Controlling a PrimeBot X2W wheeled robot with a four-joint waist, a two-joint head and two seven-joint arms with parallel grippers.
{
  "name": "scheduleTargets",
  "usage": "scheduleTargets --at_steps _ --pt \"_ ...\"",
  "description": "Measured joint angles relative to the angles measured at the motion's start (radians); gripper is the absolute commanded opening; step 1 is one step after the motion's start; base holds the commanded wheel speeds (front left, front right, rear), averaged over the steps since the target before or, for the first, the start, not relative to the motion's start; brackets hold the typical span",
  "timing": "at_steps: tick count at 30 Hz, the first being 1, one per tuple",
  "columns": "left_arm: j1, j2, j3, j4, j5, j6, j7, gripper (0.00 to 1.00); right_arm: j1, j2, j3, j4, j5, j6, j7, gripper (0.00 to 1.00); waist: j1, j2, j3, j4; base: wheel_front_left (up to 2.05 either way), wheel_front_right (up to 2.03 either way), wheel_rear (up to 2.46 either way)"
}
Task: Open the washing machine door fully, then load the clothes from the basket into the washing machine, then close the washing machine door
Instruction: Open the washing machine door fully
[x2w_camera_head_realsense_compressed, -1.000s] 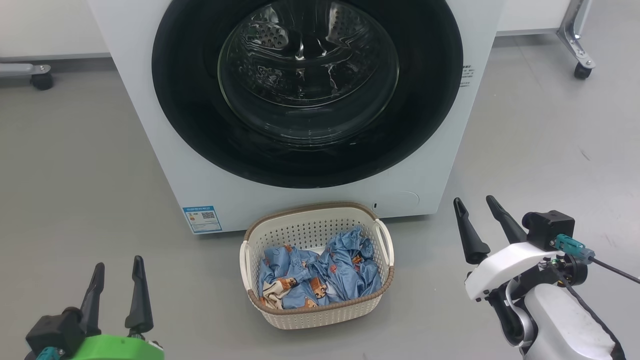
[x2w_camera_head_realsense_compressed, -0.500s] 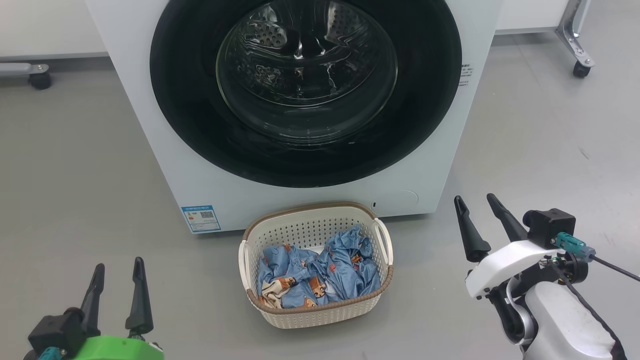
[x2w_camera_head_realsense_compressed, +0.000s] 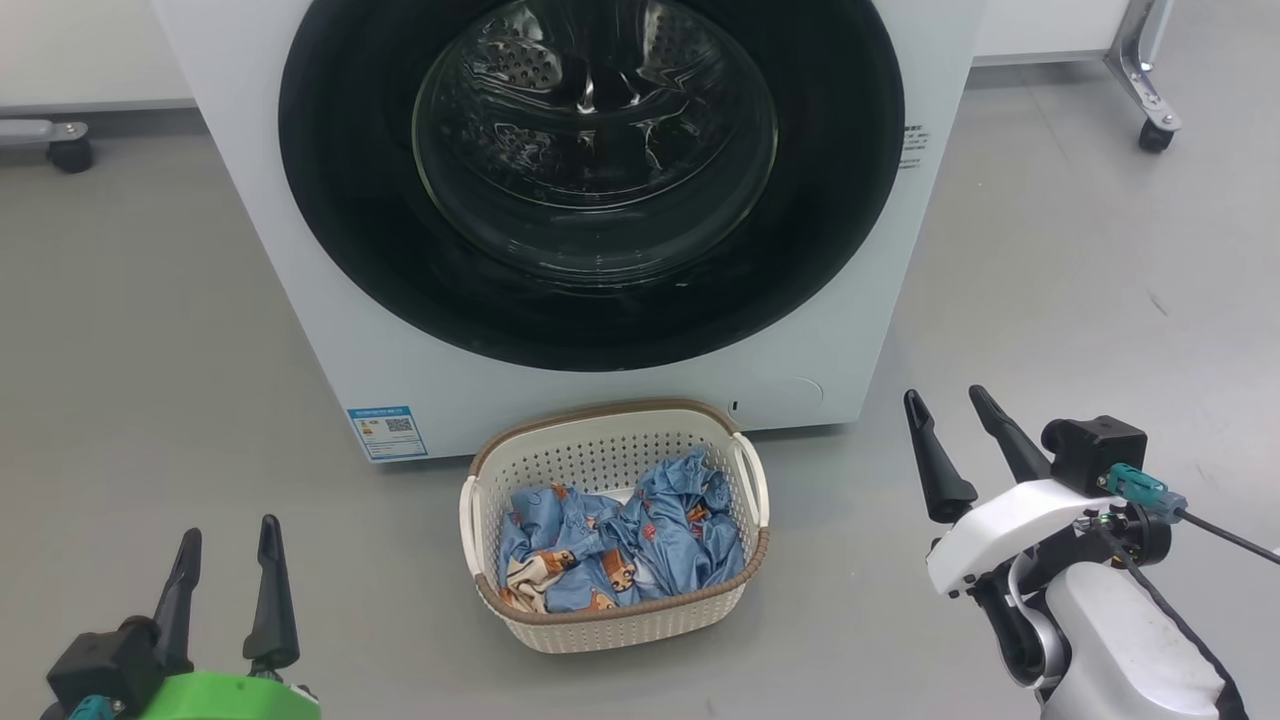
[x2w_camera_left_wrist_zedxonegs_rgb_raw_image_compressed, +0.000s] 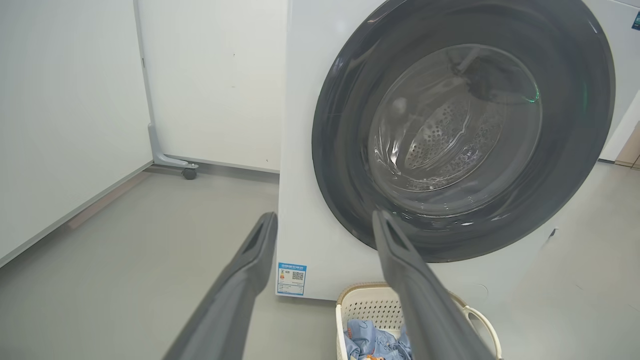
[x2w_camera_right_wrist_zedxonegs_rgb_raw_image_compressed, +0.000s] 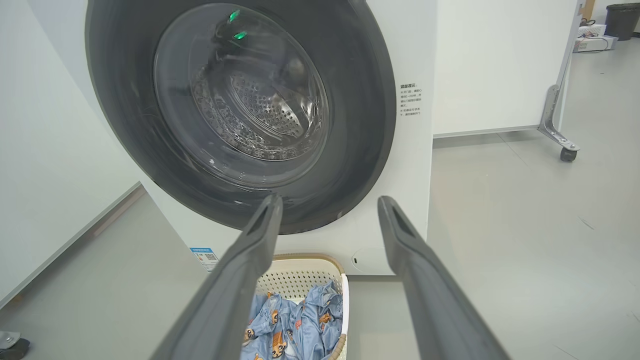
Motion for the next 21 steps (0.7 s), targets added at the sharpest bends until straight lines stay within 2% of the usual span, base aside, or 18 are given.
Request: scheduleTargets --at_steps 21 --pt "-0.015 -0.021 0.016 0.003 -0.001 -0.007 0.0 1.0 0.0 0.012 -0.026 0.01 -0.009 0.008 0.0 1.0 0.0 0.0 0.007 -0.007 0.68 0.68 -1.36"
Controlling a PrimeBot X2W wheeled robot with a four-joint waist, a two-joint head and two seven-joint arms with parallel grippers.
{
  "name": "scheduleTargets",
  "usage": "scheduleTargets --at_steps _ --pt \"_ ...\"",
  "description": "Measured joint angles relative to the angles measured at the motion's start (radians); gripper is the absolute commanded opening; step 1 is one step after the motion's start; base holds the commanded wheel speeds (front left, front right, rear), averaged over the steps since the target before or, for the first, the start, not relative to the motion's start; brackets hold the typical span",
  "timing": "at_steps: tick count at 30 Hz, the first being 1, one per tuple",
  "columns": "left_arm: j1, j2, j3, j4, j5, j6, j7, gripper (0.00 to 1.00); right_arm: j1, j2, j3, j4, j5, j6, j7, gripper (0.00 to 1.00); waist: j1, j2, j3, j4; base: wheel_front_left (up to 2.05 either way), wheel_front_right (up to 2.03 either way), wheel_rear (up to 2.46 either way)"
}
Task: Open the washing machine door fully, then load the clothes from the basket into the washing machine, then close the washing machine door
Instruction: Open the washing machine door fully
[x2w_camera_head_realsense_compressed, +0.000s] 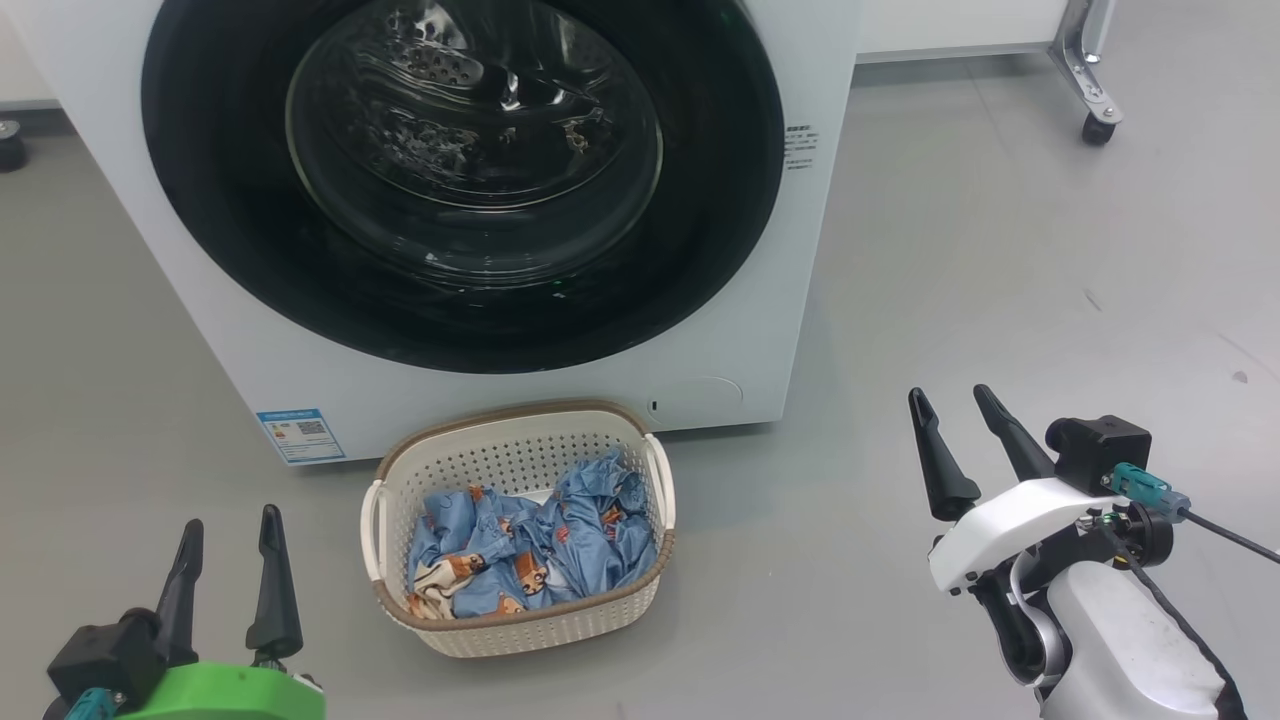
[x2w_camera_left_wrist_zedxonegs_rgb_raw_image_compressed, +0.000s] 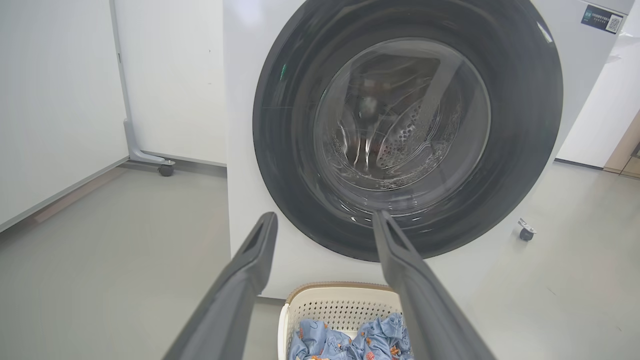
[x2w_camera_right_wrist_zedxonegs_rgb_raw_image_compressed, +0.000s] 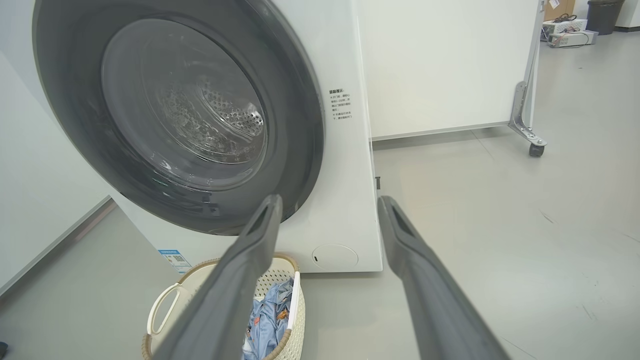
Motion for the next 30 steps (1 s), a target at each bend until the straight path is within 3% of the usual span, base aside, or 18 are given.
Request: scheduleTargets --at_steps 14,30 --pt "0.0 -0.003 0.005 0.004 0.0 -0.009 0.0 1.0 0.0 0.003 -0.008 0.007 -0.009 0.002 0.0 1.0 0.0 0.0 0.0 -0.002 0.43 0.43 -0.85" --pt "0.0 -0.007 0.006 0.009 0.0 -0.01 0.0 1.0 0.0 0.003 -0.016 0.017 -0.018 0.009 0.0 1.0 0.0 0.0 -0.003 0.001 0.09 0.09 -0.18"
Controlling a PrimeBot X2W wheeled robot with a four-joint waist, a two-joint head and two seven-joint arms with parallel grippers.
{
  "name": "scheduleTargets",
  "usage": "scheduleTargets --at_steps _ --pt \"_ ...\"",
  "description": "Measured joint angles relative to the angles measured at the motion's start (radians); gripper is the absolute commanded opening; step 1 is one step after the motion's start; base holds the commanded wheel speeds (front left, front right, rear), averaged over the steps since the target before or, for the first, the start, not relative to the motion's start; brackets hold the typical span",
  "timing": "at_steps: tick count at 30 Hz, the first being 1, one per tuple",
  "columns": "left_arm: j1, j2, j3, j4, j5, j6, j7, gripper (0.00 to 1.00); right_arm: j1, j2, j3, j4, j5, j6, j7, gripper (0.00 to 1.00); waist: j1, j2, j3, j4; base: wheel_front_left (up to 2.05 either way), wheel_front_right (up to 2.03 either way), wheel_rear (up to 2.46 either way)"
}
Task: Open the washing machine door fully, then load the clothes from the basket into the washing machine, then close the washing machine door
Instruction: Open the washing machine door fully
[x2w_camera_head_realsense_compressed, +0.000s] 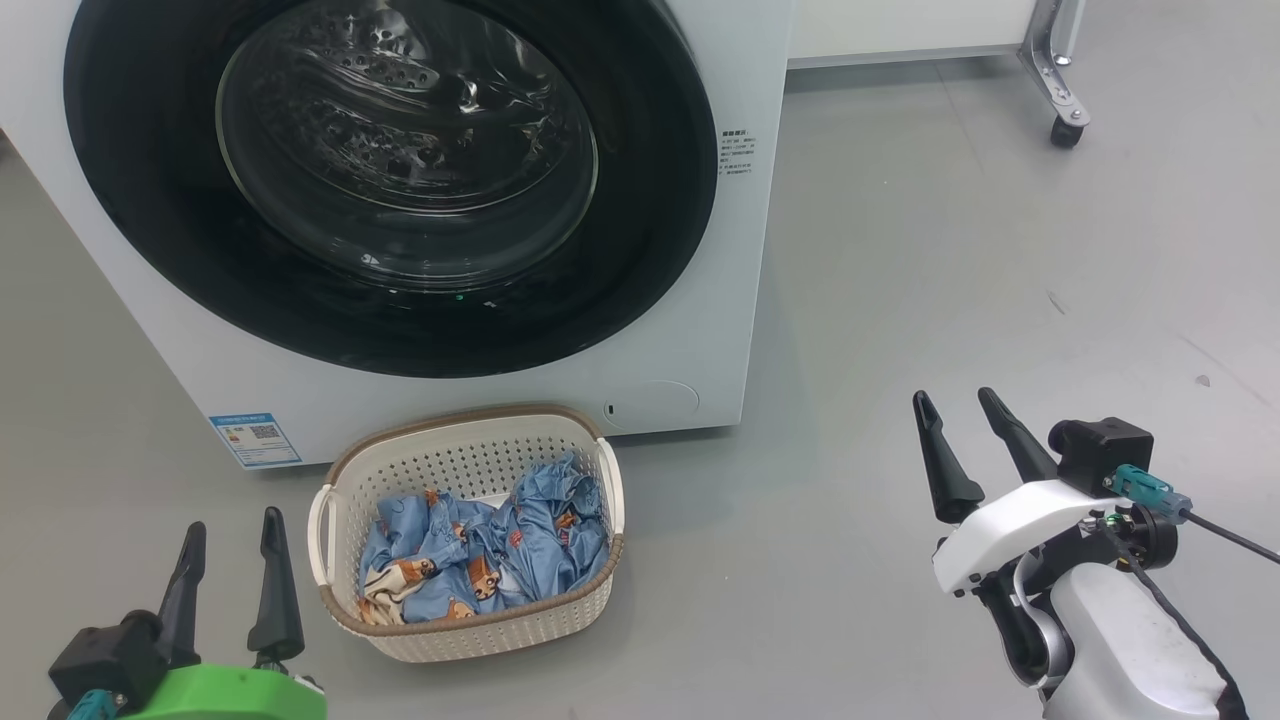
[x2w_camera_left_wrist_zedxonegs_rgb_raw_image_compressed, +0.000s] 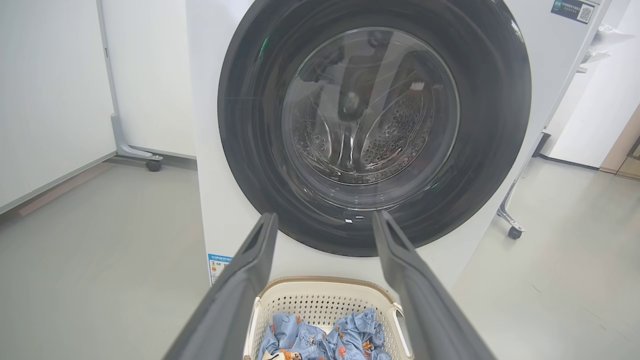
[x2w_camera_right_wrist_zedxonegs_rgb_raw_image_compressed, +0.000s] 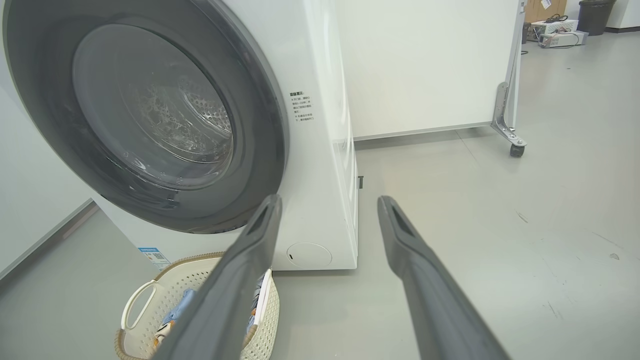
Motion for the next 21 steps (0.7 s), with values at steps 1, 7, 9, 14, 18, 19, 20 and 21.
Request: scheduleTargets --at_steps 1,7,9,14,18,19,20,21 --pt "0.0 0.0 0.0 0.0 0.0 0.0 0.0 1.0 0.0 0.0 0.0 0.0 0.0 0.0 0.0 1.0 0.0 0.0 0.0 0.0 0.0 0.0 0.0" --pt "0.0 -0.001 0.001 0.001 0.0 -0.002 0.0 1.0 0.0 0.001 0.0 0.005 -0.007 0.002 0.0 1.0 0.0 0.0 -0.003 0.002 0.0 0.0 0.0" --pt "0.0 -0.001 0.001 0.002 0.0 -0.005 0.0 1.0 0.0 0.001 0.0 0.007 -0.007 0.002 0.0 1.0 0.0 0.0 -0.004 0.003 0.0 0.0 0.0" --pt "0.0 -0.002 0.0 0.003 0.0 -0.008 0.0 1.0 0.0 0.001 0.0 0.009 -0.007 0.008 0.0 1.0 0.0 0.0 -0.005 0.004 0.0 0.0 0.0" --pt "0.0 -0.002 0.0 0.003 0.0 -0.008 0.0 1.0 0.0 0.002 0.0 0.009 -0.009 0.008 0.0 1.0 0.0 0.0 -0.006 0.005 0.0 0.0 0.0" --pt "0.0 -0.002 -0.001 0.003 0.0 -0.008 0.0 1.0 0.0 0.002 0.0 0.009 -0.009 0.008 0.0 1.0 0.0 0.0 -0.006 0.006 0.0 0.0 0.0" --pt "0.0 -0.002 -0.001 0.003 0.0 -0.008 0.0 1.0 0.0 0.002 -0.001 0.01 -0.009 0.008 0.0 1.0 0.0 0.0 -0.007 0.006 0.0 0.0 0.0" --pt "0.0 -0.002 -0.002 0.003 0.0 -0.008 0.0 1.0 0.0 0.003 -0.002 0.01 -0.009 0.008 0.0 1.0 0.0 0.0 -0.007 0.006 0.0 0.0 0.0"
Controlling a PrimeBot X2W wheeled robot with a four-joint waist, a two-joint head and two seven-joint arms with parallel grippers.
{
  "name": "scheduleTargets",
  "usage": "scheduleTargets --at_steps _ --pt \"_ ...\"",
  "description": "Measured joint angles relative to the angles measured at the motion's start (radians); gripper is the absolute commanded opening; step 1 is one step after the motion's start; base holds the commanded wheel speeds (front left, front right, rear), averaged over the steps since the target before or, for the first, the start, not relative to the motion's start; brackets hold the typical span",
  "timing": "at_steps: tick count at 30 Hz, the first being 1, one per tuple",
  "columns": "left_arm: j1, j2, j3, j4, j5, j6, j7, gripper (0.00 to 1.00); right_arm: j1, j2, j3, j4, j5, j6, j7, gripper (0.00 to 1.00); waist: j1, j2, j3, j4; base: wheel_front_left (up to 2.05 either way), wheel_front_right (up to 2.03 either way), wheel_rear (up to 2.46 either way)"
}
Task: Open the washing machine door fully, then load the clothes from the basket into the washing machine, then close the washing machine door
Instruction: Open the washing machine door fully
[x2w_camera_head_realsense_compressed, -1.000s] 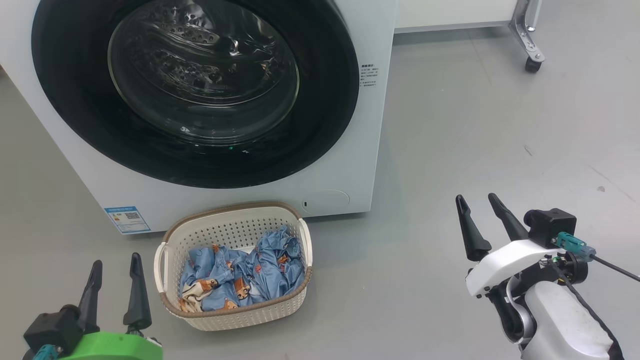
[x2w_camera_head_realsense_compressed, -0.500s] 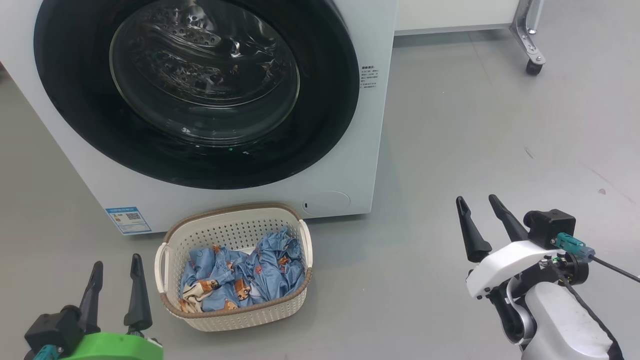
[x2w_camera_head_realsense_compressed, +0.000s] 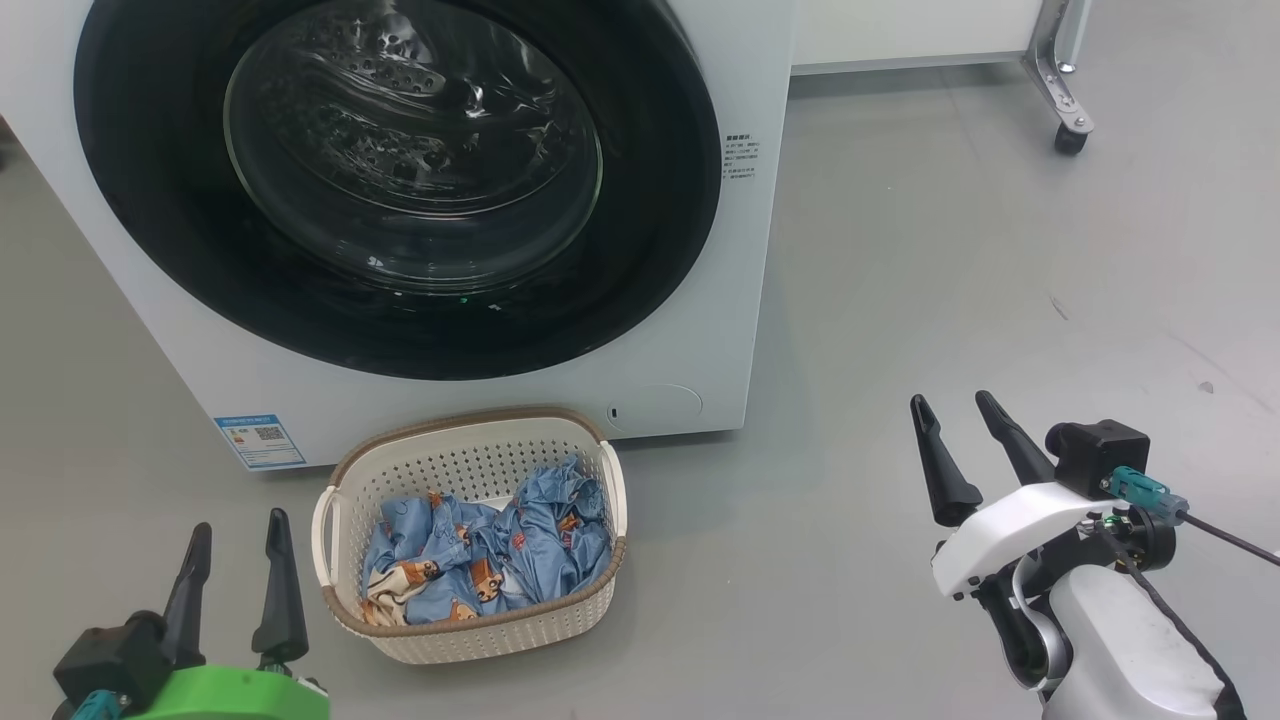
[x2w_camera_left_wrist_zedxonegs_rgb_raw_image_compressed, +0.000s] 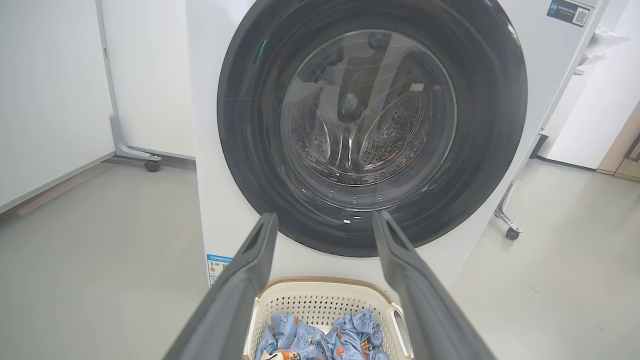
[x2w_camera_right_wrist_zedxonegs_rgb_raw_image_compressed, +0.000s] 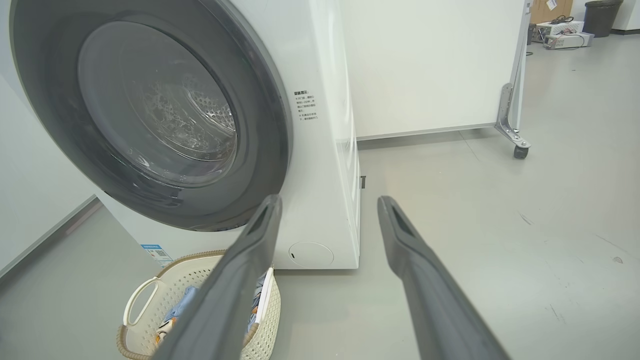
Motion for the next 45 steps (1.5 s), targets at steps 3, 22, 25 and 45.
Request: scheduleTargets --at_steps 3,22,25,45 --pt "0.0 0.0 -0.002 0.001 0.0 0.0 0.0 1.0 0.0 0.001 -0.001 0.0 -0.001 0.001 0.0 1.0 0.0 0.0 0.0 0.0 0.0 0.0 0.0" --pt "0.0 -0.003 0.0 0.001 0.0 -0.001 0.0 1.0 -0.001 0.011 -0.042 -0.003 -0.001 0.001 0.0 1.0 0.0 0.0 0.012 0.007 0.0 0.0 0.0" --pt "0.0 -0.003 0.001 0.001 0.0 -0.001 0.0 1.0 -0.009 0.01 -0.049 -0.007 -0.001 0.001 0.0 1.0 0.0 0.0 0.016 0.009 0.0 0.0 0.0" --pt "-0.01 -0.014 0.016 -0.022 0.009 -0.001 0.0 1.0 -0.078 0.013 -0.116 -0.021 0.023 0.001 0.0 1.0 0.0001 0.0 0.075 0.027 0.0 0.0 0.0"
